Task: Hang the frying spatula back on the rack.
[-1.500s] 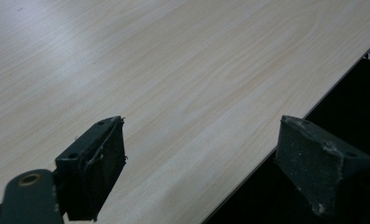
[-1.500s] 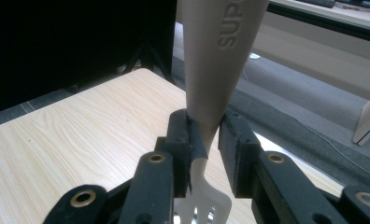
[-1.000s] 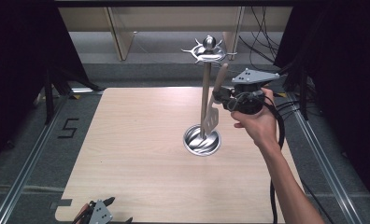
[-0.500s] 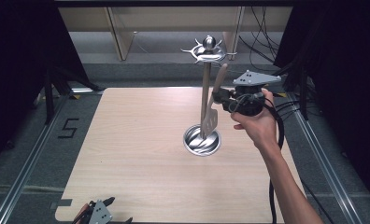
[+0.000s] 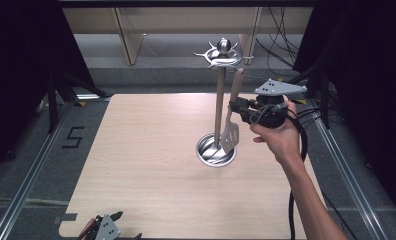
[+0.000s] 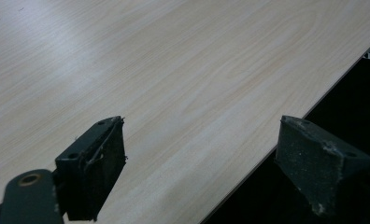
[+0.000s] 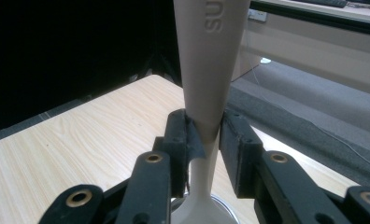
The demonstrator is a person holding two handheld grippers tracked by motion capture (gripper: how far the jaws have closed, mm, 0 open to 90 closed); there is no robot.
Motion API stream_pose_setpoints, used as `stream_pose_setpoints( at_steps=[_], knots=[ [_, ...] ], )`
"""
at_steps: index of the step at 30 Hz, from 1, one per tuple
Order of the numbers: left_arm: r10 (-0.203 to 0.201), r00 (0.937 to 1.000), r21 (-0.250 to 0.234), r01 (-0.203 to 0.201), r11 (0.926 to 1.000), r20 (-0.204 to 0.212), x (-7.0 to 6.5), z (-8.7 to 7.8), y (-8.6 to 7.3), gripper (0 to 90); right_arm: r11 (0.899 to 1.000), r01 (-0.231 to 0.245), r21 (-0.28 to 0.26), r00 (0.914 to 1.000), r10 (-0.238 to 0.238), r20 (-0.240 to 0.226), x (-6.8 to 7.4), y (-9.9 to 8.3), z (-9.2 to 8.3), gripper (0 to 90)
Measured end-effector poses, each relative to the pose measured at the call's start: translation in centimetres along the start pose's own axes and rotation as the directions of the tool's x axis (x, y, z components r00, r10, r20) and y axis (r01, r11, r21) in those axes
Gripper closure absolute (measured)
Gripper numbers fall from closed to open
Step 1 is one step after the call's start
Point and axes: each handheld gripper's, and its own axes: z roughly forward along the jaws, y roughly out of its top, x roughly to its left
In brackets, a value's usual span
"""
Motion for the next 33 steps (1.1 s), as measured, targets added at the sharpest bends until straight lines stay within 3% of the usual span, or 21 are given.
stream_pose_setpoints(
  at_steps=[1,2,4,8,9,10,12,14,16,33],
  knots=[
    [0.005,1.0000,0.001,-0.005,1.0000,0.001,0.0,0.0,0.0,15.2,1.000,0.001,0.001,1.0000,-0.001,0.006,0.0,-0.1,-0.1,72.9],
    [-0.022,0.9997,-0.011,0.022,0.9997,0.008,-0.2,0.1,0.0,15.2,1.000,-0.019,0.004,0.9998,0.019,0.006,0.2,-0.1,-0.1,72.7],
    [-0.021,0.9998,-0.010,0.021,0.9997,0.007,-0.2,0.1,0.0,15.2,1.000,0.003,0.002,1.0000,-0.003,0.009,0.0,-0.1,-0.1,71.9],
    [-0.017,0.9998,-0.012,0.017,0.9998,0.005,-0.1,0.1,-0.1,15.2,1.000,-0.023,0.000,0.9997,0.023,0.004,0.1,-0.2,-0.2,70.9],
    [0.024,0.9997,-0.010,-0.024,0.9997,-0.004,0.1,0.1,0.0,15.2,1.000,-0.006,-0.004,1.0000,0.006,0.006,0.0,-0.2,-0.2,69.5],
    [0.024,0.9997,-0.010,-0.024,0.9997,-0.004,0.1,0.1,0.0,15.2,1.000,-0.006,-0.004,1.0000,0.006,0.006,0.0,-0.2,-0.2,69.5],
    [0.011,0.9999,-0.024,-0.011,0.9997,-0.003,0.0,0.2,-0.1,15.2,1.000,-0.026,-0.011,0.9997,0.026,0.005,0.0,-0.3,-0.2,67.3],
    [-0.014,0.9999,-0.006,0.014,0.9999,0.007,-0.1,0.1,-0.1,15.1,0.999,-0.041,-0.007,0.9992,0.041,0.004,0.0,-0.3,-0.3,63.9],
    [0.012,0.9999,-0.021,-0.012,0.9997,-0.003,0.0,0.2,-0.1,15.2,0.998,-0.063,0.000,0.9980,0.063,0.004,0.1,-0.3,-0.5,59.7],
    [0.021,0.9998,-0.012,-0.021,0.9997,-0.005,0.1,0.1,-0.1,15.1,0.988,-0.148,-0.038,0.9888,0.148,-0.021,-0.4,-2.1,-2.5,48.2]
  ],
)
